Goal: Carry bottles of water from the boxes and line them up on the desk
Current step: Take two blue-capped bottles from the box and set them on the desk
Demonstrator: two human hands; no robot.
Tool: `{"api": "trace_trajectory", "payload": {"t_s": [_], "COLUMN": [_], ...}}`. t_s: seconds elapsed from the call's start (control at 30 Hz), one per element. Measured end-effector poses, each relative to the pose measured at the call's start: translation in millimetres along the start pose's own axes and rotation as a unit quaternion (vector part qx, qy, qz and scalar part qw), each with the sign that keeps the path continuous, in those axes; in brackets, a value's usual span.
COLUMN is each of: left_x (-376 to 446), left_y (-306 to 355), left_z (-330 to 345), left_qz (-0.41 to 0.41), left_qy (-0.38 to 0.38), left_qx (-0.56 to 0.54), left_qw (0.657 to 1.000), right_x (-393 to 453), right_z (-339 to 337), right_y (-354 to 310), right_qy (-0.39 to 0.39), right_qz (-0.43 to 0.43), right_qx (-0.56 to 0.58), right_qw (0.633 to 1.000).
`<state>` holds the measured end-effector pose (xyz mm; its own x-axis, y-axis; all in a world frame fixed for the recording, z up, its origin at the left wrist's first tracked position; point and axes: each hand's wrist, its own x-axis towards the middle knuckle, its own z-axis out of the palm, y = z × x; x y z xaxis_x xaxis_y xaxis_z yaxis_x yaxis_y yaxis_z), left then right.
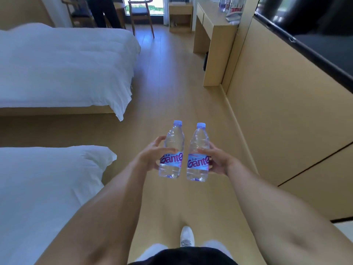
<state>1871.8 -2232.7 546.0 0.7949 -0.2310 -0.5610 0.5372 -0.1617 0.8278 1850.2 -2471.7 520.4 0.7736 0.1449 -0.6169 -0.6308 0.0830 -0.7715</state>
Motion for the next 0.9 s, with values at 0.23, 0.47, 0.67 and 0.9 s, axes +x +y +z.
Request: {"api": "trace_trajectory", "payload": {"t_s": [0.23, 0.47, 0.67, 0.9], "left_x": [82, 180, 293, 389], "left_y": [54, 98, 164, 250], "left_z": [-21, -69, -132, -206], "left_qz": [0.000, -0.008, -0.003, -0.004], "left_qy": [0.007, 0.007, -0.012, -0.035], "left_qx": [-0.041, -0.062, -0.063, -0.049], "left_qw": [0.999, 0.998, 0.998, 0.998], "right_x": [85, 184, 285, 377], "right_z": [-14, -10, 5, 32], "right_y": [-78, -138, -218, -306], "right_qy": [-0.019, 0.001, 0.026, 0.048], "right_qz": [0.013, 0.011, 0.010, 0.006], "right_qx": [-0.022, -0.040, -0.023, 0.008], "right_qw": [0.999, 0.999, 0.999, 0.999]}}
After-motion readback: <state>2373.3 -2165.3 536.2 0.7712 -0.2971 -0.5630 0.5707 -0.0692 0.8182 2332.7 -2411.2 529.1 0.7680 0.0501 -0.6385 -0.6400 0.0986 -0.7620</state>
